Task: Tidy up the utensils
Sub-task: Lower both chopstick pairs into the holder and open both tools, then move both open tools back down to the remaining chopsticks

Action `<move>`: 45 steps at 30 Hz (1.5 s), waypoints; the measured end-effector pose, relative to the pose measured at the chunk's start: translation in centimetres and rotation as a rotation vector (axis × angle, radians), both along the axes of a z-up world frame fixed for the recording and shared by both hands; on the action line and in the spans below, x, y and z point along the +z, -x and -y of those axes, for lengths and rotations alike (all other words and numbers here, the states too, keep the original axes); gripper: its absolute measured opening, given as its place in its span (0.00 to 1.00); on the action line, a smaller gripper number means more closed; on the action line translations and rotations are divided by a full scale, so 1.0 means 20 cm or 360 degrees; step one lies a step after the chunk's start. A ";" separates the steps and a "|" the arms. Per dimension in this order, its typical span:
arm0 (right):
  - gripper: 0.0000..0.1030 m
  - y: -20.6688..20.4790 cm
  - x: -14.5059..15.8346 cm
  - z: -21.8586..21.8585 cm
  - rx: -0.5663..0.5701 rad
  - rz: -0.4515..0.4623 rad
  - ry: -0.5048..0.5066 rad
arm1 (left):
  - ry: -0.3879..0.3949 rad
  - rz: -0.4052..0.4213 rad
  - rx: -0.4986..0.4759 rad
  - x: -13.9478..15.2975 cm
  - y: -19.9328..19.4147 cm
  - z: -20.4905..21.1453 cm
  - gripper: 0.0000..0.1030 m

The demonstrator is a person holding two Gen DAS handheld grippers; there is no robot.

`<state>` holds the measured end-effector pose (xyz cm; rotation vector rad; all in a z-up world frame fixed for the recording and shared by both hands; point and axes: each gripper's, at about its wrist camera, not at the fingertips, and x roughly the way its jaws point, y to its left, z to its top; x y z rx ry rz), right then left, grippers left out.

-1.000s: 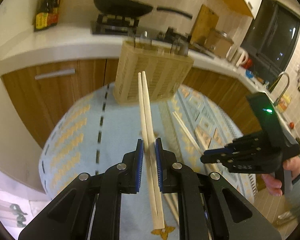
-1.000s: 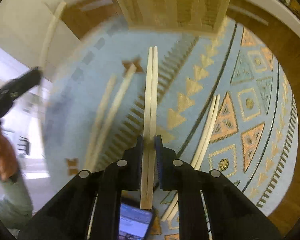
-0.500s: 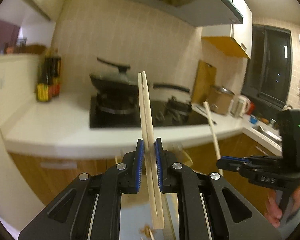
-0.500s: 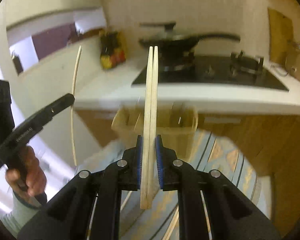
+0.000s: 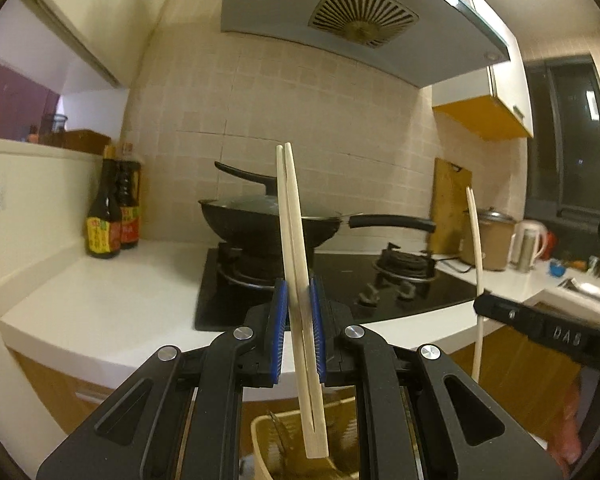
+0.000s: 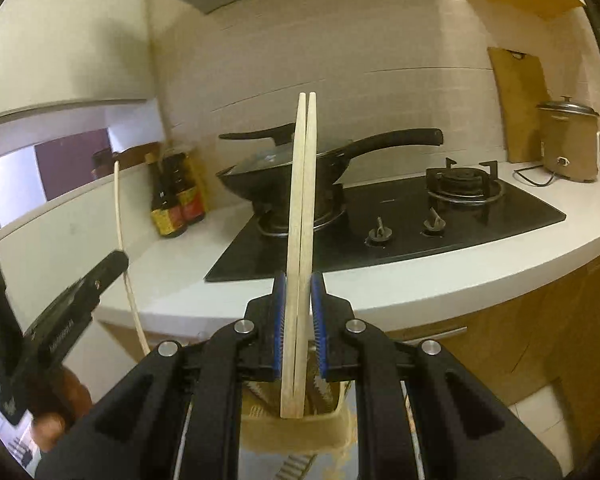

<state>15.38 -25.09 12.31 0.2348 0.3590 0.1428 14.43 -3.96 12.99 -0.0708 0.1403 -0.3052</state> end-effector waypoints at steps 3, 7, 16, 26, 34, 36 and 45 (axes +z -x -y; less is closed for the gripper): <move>0.10 -0.04 -0.06 0.00 -0.0043 0.0003 0.0001 | -0.0011 0.0007 0.0016 -0.07 -0.03 0.00 0.10; 0.11 -0.09 -0.16 -0.01 -0.0068 -0.0020 0.0026 | 0.0053 -0.0027 0.0007 -0.14 -0.08 -0.03 0.10; 0.11 -0.07 -0.29 -0.03 -0.0058 0.0009 0.0056 | 0.0031 -0.0005 -0.0011 -0.25 -0.07 -0.01 0.11; 0.12 0.15 -0.33 0.03 -0.0003 -0.0050 0.0013 | 0.0040 -0.0030 -0.0056 -0.26 0.12 -0.10 0.26; 0.28 0.43 -0.34 0.08 0.0053 -0.0206 -0.0074 | 0.0092 -0.0125 -0.0103 -0.20 0.32 -0.23 0.47; 0.28 0.50 -0.34 0.07 0.0053 -0.0258 -0.0071 | 0.0122 -0.0177 -0.0133 -0.20 0.38 -0.26 0.53; 0.44 0.73 -0.48 -0.02 0.0068 -0.0624 0.0035 | -0.0073 -0.0578 -0.0184 -0.35 0.59 -0.23 0.59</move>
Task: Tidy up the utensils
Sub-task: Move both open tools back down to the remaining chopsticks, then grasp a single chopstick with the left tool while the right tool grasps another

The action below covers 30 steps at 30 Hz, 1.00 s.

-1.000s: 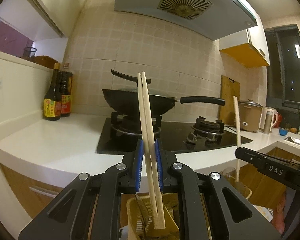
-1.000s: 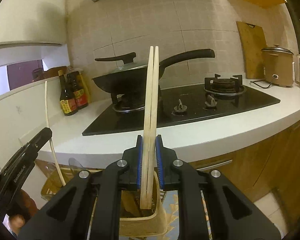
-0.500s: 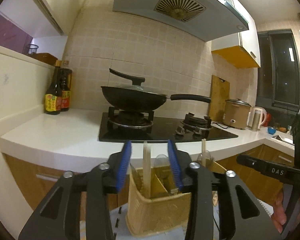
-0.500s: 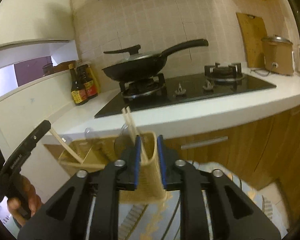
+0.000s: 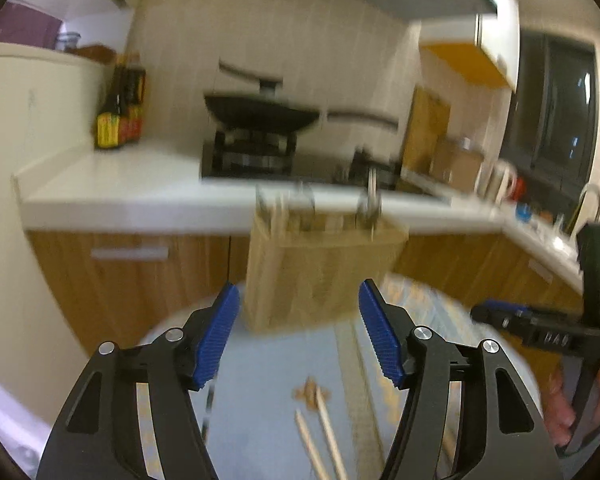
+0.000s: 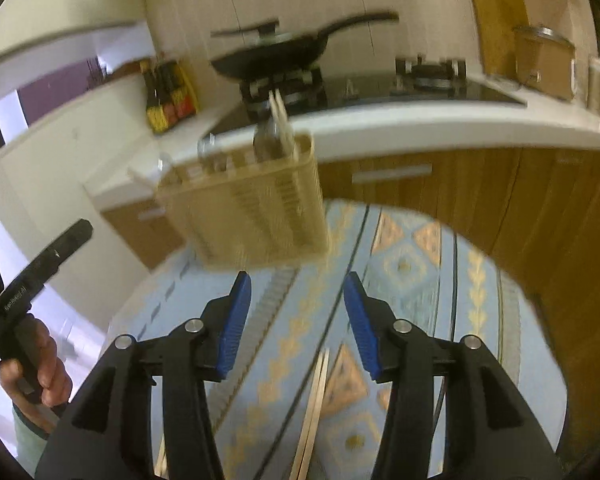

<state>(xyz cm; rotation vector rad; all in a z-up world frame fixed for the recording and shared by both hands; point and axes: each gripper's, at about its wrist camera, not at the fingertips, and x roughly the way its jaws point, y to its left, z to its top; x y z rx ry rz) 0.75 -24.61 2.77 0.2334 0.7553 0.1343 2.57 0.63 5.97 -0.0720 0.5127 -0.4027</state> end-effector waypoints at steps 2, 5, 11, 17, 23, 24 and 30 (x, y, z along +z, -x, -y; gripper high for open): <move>0.44 0.02 -0.06 0.00 -0.0021 -0.0089 0.0010 | -0.0061 -0.0063 -0.0007 -0.06 0.04 0.01 0.58; 0.44 0.05 -0.20 0.00 -0.0036 -0.0286 -0.0001 | -0.0176 -0.0198 -0.0032 -0.18 0.09 0.04 0.57; 0.33 0.10 -0.43 -0.05 0.0049 -0.0555 0.0025 | -0.0320 -0.0473 -0.0080 -0.40 0.07 0.07 0.42; 0.16 0.15 -0.50 -0.14 0.0108 -0.0619 0.0170 | -0.0359 -0.0632 -0.0149 -0.53 0.06 0.09 0.36; 0.16 0.21 -0.50 -0.12 0.0089 -0.0605 0.0139 | -0.0337 -0.0654 -0.0169 -0.55 0.07 0.08 0.36; 0.16 0.22 -0.50 -0.11 0.0082 -0.0613 0.0140 | -0.0341 -0.0660 -0.0172 -0.55 0.07 0.09 0.36; 0.16 0.19 -0.50 -0.09 0.0109 -0.0661 0.0078 | -0.0380 -0.0686 -0.0170 -0.57 0.05 0.12 0.36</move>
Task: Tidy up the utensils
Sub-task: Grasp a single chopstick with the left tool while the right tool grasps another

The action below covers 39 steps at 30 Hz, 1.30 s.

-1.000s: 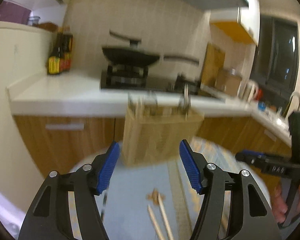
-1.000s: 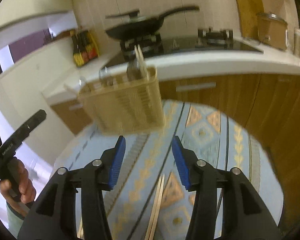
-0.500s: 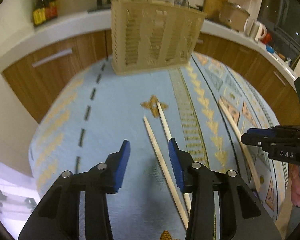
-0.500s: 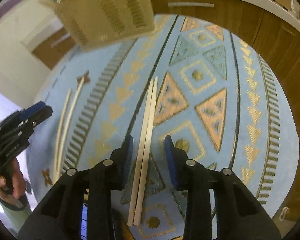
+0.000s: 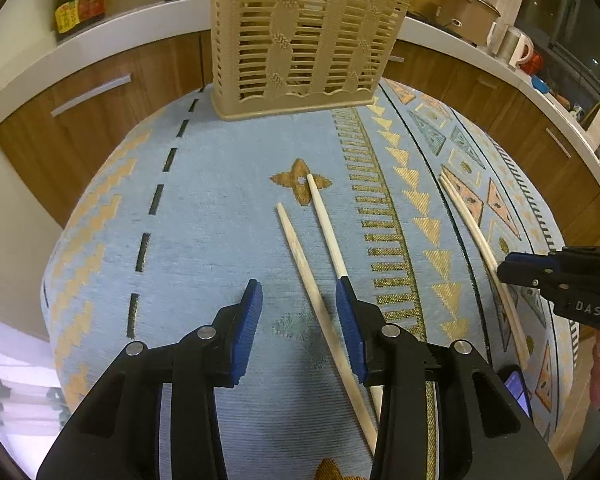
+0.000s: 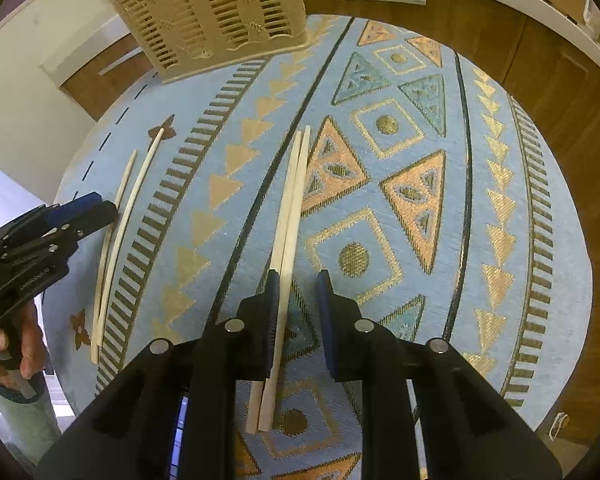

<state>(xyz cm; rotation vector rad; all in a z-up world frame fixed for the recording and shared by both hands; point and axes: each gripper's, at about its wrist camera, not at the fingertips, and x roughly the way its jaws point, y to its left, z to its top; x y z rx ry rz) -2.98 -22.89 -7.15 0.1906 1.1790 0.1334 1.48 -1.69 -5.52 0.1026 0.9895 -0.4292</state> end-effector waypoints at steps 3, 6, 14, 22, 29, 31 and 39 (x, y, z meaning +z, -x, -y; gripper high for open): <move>0.16 -0.02 -0.01 -0.02 0.0023 -0.0024 0.0015 | -0.0003 -0.0009 -0.0005 0.01 0.00 0.00 0.36; 0.16 0.00 0.01 -0.01 -0.0006 0.0005 0.0018 | 0.0003 -0.0019 -0.0006 0.01 0.00 -0.01 0.36; 0.16 0.00 -0.01 0.04 -0.0040 -0.0040 -0.0060 | 0.0003 -0.0010 -0.0012 0.00 0.01 0.00 0.36; 0.16 -0.02 0.00 0.00 -0.0017 -0.0101 0.0057 | 0.0032 -0.0018 -0.0026 0.00 0.00 -0.02 0.36; 0.16 -0.08 0.00 -0.06 0.0044 -0.0167 0.0136 | -0.0029 -0.0062 -0.0082 0.00 0.00 0.00 0.41; 0.16 -0.10 0.00 -0.07 0.0096 -0.0203 0.0157 | -0.0110 -0.0106 -0.0126 0.01 -0.02 0.05 0.41; 0.13 -0.18 -0.01 -0.02 0.0230 -0.0297 0.0047 | -0.0373 -0.0156 -0.0211 0.01 -0.09 0.14 0.22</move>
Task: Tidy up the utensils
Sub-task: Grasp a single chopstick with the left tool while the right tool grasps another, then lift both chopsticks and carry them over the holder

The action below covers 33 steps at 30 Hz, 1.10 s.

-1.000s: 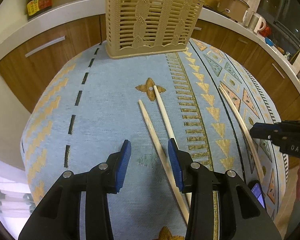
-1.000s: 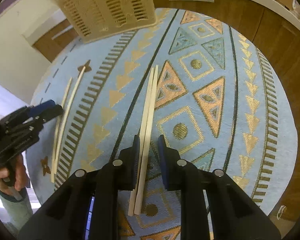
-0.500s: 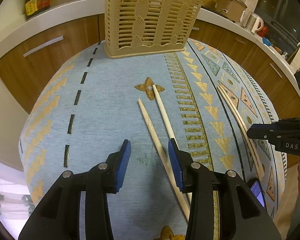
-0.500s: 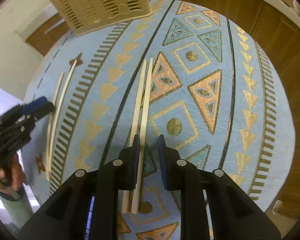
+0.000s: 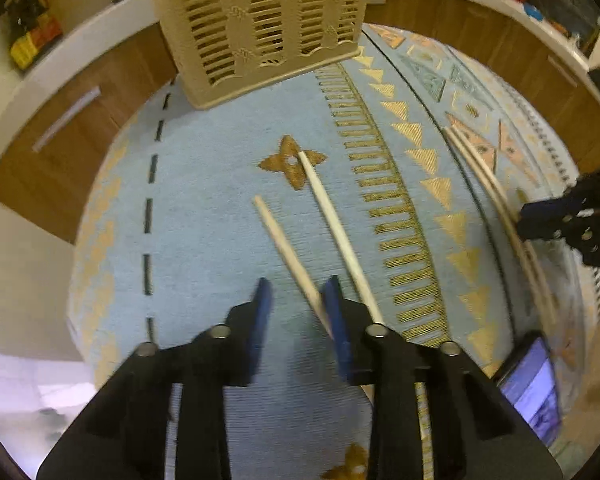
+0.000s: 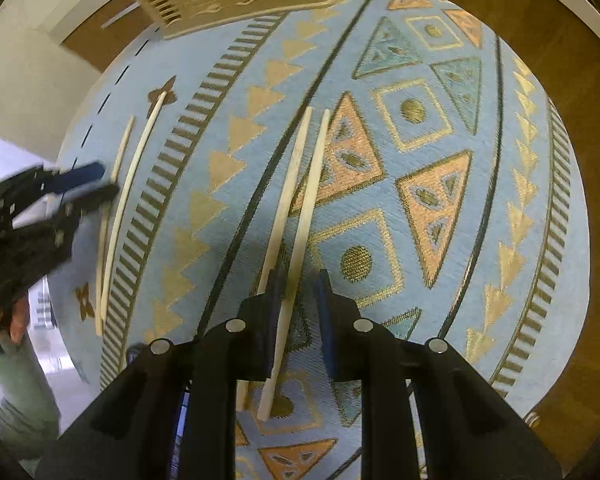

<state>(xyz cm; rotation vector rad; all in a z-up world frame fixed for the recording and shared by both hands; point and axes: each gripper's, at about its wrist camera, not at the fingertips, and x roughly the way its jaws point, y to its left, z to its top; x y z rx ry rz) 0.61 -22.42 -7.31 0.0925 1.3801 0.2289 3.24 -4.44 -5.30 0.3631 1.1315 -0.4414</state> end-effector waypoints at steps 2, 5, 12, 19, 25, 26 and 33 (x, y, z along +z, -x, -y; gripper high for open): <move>0.06 0.00 0.00 0.02 -0.0009 0.0016 -0.0008 | -0.0040 0.0009 -0.0033 0.00 0.01 0.01 0.20; 0.05 0.01 0.00 0.07 -0.0009 0.0014 -0.0036 | -0.0114 0.0014 -0.0132 0.00 0.03 0.04 0.14; 0.06 -0.05 0.00 0.09 0.0003 -0.0101 -0.0069 | -0.0221 -0.0014 -0.0209 0.01 0.04 0.06 0.14; 0.08 -0.18 -0.01 0.03 0.0051 -0.0180 -0.0038 | -0.0261 -0.0072 -0.0212 0.00 0.06 0.05 0.14; 0.05 -0.13 0.01 -0.03 0.0057 -0.0104 -0.0001 | -0.0289 0.0015 -0.0237 0.00 0.13 0.08 0.08; 0.05 -0.11 0.01 -0.03 0.0061 -0.0084 0.0004 | -0.0238 0.0005 -0.0201 0.00 0.13 0.06 0.07; 0.04 -0.02 0.05 -0.03 0.0071 0.0064 -0.0061 | 0.0054 0.0041 -0.0071 0.07 0.14 -0.03 0.03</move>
